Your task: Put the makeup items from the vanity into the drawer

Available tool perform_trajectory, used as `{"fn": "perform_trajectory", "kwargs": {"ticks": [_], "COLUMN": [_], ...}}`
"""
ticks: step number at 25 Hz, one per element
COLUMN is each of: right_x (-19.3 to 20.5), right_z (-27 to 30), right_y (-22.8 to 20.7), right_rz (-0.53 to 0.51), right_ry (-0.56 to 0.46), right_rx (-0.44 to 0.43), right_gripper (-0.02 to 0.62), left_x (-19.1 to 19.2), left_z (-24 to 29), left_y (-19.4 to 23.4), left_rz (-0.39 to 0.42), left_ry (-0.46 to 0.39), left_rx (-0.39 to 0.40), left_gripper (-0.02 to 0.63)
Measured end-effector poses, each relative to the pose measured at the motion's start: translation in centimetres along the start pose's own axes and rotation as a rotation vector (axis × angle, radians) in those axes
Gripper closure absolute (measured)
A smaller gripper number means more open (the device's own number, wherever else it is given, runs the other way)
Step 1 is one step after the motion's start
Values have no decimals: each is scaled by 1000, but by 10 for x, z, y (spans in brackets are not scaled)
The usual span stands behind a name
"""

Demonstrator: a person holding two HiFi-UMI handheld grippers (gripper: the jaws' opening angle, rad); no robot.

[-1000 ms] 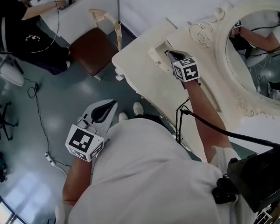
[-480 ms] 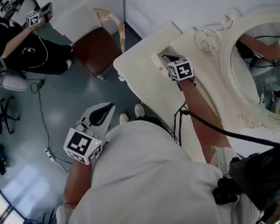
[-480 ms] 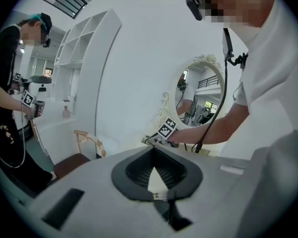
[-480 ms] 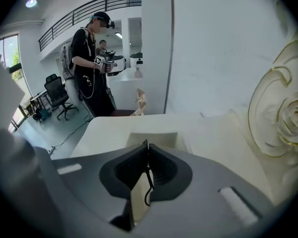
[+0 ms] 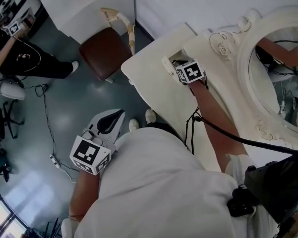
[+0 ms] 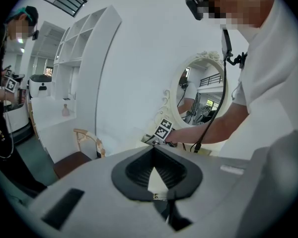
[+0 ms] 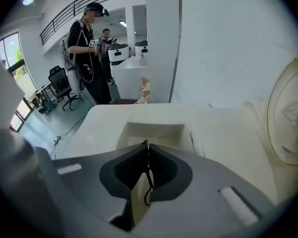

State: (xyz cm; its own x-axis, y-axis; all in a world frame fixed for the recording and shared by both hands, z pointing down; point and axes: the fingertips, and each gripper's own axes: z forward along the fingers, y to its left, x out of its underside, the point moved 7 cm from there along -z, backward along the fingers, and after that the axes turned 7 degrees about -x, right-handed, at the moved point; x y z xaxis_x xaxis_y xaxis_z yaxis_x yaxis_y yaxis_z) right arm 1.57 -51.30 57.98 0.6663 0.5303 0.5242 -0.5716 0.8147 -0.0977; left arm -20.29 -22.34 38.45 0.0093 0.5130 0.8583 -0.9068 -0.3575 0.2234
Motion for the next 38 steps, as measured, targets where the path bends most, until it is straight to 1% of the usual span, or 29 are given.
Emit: {"fn": "perform_trajectory", "kwargs": {"ticks": [10,15,19,26,32,38], "right_x": [-1,-2,-2,-4,7,31], "right_z": [8,6,-1,-30,-66,-107], "right_y": [-3,-2,-5,-9,-3,29], "right_rz": [-23,-25,-17,-4,11,27], "right_ry": [65,55,15,-108,-207,-274], "right_rx": [-39,-67,-83,-111,-100,-72], "right_gripper": [565,545,534,546,593,594], "left_x": [-3,-6,-8,-13,-17,-18], "left_z": [12,17,25,44,56,54], "left_y": [-7,-11,-16,-29,-36,-43], "left_rz": [-12,-21,-18,-16,17,54], "left_ry": [9,25,40,68,73,46], "left_rx": [-21,-33,-38,-24,20,103], "left_gripper": [604,603,604,604,604,604]}}
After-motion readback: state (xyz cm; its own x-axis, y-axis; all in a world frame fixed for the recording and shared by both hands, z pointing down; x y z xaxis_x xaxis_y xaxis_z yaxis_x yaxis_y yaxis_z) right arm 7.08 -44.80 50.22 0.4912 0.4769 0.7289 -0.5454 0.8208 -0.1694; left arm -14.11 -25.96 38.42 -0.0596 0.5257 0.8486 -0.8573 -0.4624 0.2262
